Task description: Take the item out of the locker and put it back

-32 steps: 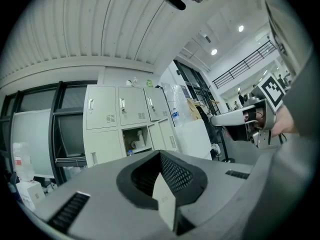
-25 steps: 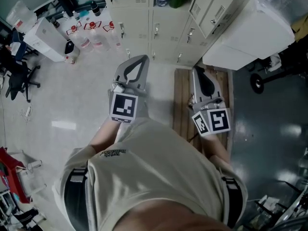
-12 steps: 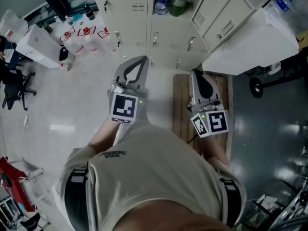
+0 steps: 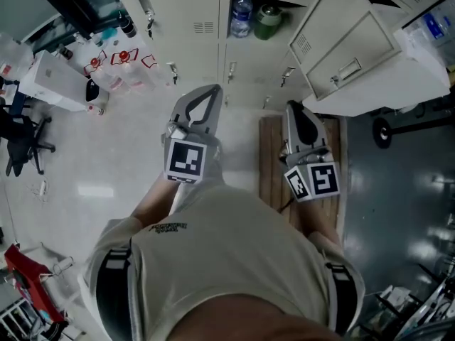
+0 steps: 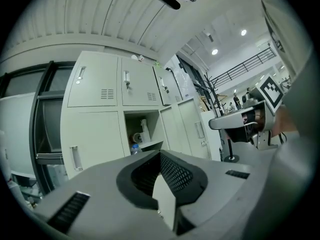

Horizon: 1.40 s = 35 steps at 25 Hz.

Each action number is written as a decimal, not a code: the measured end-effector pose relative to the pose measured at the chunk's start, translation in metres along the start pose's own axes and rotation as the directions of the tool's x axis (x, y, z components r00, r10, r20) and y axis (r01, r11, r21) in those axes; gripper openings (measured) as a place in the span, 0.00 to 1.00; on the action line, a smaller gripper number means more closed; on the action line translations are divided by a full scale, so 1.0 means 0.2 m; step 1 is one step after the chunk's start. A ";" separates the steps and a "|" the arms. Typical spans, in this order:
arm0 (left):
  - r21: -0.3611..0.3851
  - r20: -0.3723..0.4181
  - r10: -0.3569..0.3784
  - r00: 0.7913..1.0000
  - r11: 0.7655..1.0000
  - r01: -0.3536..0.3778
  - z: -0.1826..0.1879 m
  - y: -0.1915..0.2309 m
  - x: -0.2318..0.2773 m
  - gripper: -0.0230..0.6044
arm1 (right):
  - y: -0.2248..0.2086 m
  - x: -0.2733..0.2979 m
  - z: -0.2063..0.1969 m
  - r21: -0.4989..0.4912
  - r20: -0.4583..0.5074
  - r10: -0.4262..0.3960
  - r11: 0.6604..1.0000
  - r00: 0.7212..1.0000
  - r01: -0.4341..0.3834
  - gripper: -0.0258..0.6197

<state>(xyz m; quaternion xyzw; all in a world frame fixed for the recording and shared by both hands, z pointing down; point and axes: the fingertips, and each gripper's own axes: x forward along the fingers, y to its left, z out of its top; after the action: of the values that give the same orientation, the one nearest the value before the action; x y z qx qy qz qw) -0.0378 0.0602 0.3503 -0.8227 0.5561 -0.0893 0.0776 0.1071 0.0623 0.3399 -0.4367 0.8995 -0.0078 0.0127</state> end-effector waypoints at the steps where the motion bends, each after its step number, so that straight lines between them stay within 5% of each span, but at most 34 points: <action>1: 0.000 -0.001 -0.005 1.000 1.000 0.005 0.00 0.03 0.04 0.06 | -0.01 0.05 0.00 0.002 -0.001 -0.002 1.000 1.000 0.002 0.04; 19: -0.007 0.054 -0.124 0.991 0.992 0.124 0.03 0.48 0.66 0.06 | -0.23 0.75 0.12 -0.018 0.026 -0.094 0.995 0.995 0.095 0.04; 35: 0.006 0.111 -0.174 0.978 0.985 0.174 0.10 0.54 0.80 0.06 | -0.28 0.93 0.20 -0.055 0.065 -0.109 0.992 0.992 0.112 0.04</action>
<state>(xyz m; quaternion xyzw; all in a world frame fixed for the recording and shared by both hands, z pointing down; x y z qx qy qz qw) -0.0713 -0.1284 0.3158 -0.8720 0.4769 -0.0487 0.0990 0.0363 -0.1190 0.2981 -0.4860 0.8730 0.0313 0.0275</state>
